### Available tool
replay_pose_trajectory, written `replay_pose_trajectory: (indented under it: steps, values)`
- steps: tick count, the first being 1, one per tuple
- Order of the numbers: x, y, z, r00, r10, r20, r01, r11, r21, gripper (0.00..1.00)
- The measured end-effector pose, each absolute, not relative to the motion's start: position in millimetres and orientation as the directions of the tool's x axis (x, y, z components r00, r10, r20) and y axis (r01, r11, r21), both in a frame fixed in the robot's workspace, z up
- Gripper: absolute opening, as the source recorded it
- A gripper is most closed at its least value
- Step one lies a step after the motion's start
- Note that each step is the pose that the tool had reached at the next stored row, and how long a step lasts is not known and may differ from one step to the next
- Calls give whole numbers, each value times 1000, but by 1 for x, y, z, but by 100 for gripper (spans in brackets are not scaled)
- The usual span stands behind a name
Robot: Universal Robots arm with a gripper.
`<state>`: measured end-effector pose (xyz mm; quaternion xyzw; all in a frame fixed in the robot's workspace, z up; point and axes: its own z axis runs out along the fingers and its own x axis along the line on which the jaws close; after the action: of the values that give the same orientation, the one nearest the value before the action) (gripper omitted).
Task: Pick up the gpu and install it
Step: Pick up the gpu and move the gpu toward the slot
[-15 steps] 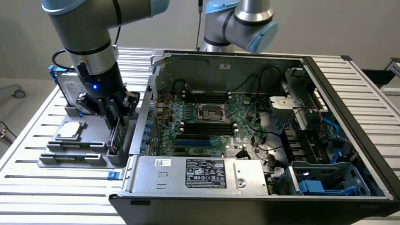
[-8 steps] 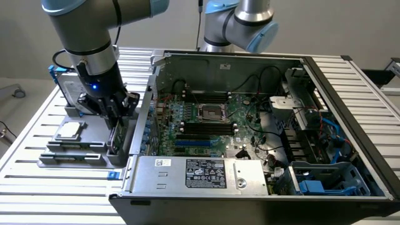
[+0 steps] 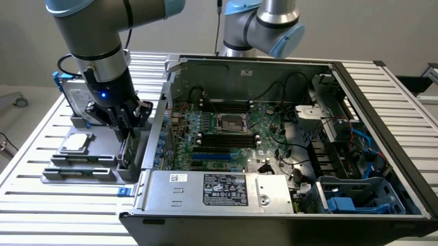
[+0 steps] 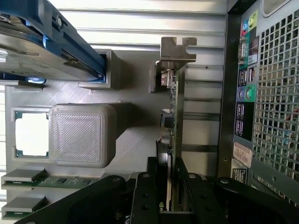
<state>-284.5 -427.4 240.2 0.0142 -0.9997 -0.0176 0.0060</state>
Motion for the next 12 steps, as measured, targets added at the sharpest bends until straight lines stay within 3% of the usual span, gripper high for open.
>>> replay_pose_trajectory:
  steps: [5,12]
  values:
    - [-285,-427,243,-1000,-28,11,-28,999,36,26]
    - [-285,-427,273,-1000,-28,11,-28,999,37,26]
